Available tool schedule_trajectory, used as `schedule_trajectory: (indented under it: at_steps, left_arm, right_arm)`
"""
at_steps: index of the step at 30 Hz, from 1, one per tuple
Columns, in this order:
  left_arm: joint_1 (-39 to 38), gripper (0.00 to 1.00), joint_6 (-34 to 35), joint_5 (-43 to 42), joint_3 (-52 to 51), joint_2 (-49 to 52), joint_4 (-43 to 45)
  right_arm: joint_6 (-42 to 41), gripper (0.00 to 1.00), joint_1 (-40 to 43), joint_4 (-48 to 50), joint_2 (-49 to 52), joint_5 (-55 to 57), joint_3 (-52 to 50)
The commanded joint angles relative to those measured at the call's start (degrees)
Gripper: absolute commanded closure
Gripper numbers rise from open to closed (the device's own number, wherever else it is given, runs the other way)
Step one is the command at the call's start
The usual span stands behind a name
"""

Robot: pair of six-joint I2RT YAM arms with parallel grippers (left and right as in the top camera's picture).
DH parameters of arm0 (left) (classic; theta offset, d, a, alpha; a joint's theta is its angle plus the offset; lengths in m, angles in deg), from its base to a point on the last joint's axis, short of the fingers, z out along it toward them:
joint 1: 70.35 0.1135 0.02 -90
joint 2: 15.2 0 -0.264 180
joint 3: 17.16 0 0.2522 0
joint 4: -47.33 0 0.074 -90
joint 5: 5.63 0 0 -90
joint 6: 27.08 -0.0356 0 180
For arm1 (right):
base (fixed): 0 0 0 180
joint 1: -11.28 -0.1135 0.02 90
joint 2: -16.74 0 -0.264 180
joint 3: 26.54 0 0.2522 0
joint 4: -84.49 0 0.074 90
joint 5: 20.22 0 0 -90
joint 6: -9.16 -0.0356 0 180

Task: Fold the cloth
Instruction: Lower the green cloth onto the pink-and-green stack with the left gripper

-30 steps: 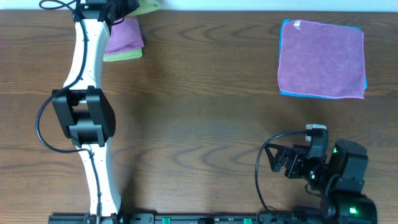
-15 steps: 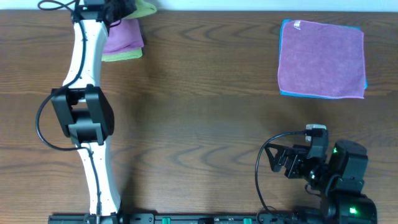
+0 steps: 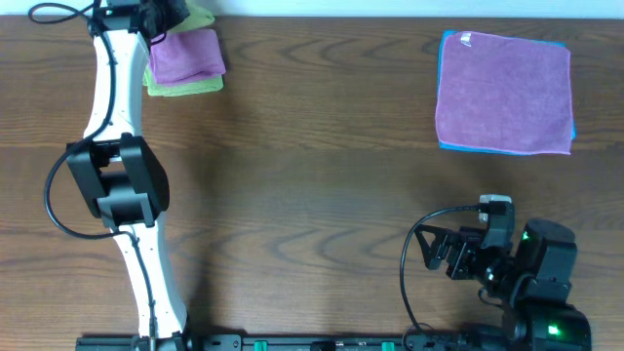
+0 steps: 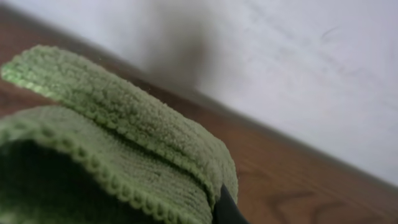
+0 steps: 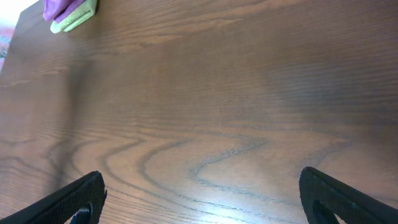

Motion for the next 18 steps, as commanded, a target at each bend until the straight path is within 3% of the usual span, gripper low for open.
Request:
schedule_trajectory:
  at_steps: [1, 18]
  left_arm:
    - [0.0, 0.94, -1.68, 2.64, 1.95, 0.79, -1.55]
    - [-0.02, 0.94, -1.68, 4.55, 1.84, 0.81, -15.19]
  right_arm:
    - [-0.59, 0.01, 0.66, -0.04, -0.28, -0.85, -0.37]
    - [-0.59, 0.01, 0.66, -0.04, -0.28, -0.83, -0.37]
